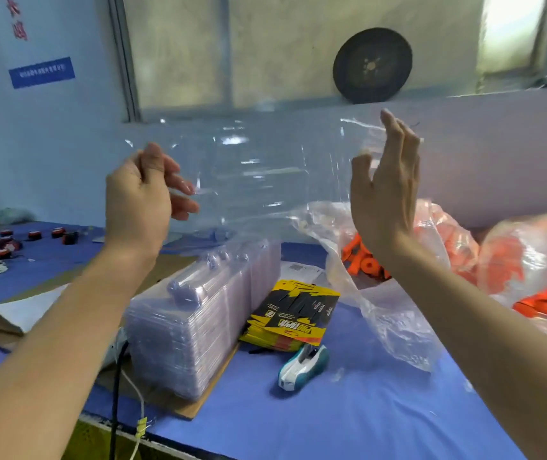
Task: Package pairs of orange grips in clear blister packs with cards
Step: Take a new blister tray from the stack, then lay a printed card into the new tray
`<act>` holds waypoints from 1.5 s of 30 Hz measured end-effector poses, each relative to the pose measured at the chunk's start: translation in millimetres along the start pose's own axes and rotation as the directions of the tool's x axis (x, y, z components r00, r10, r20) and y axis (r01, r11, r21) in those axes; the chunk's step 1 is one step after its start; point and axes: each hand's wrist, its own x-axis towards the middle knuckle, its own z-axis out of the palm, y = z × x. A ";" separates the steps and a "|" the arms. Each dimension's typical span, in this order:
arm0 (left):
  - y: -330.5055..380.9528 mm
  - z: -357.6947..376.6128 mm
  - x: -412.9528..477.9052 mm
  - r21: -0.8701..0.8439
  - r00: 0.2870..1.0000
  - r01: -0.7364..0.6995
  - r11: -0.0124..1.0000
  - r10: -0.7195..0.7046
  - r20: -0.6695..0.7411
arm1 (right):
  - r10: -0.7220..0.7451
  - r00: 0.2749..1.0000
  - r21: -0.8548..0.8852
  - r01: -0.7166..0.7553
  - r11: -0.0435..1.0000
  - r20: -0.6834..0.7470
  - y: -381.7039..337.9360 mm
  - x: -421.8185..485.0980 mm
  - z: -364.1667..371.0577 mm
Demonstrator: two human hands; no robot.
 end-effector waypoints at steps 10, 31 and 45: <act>-129.0 110.4 -161.7 0.271 0.494 0.710 0.650 -0.734 0.467 | 0.237 0.922 -0.385 -0.108 0.916 0.305 140.4 -96.3 -119.6; -198.0 158.7 -172.1 0.788 0.589 -0.531 0.311 -0.534 0.607 | 0.462 0.732 -0.494 -0.198 0.847 0.500 225.7 -196.9 -148.8; -201.9 146.1 -166.4 0.835 0.800 -0.402 0.374 -0.300 0.520 | 0.447 0.733 -0.458 -0.207 0.865 0.513 215.3 -196.5 -118.5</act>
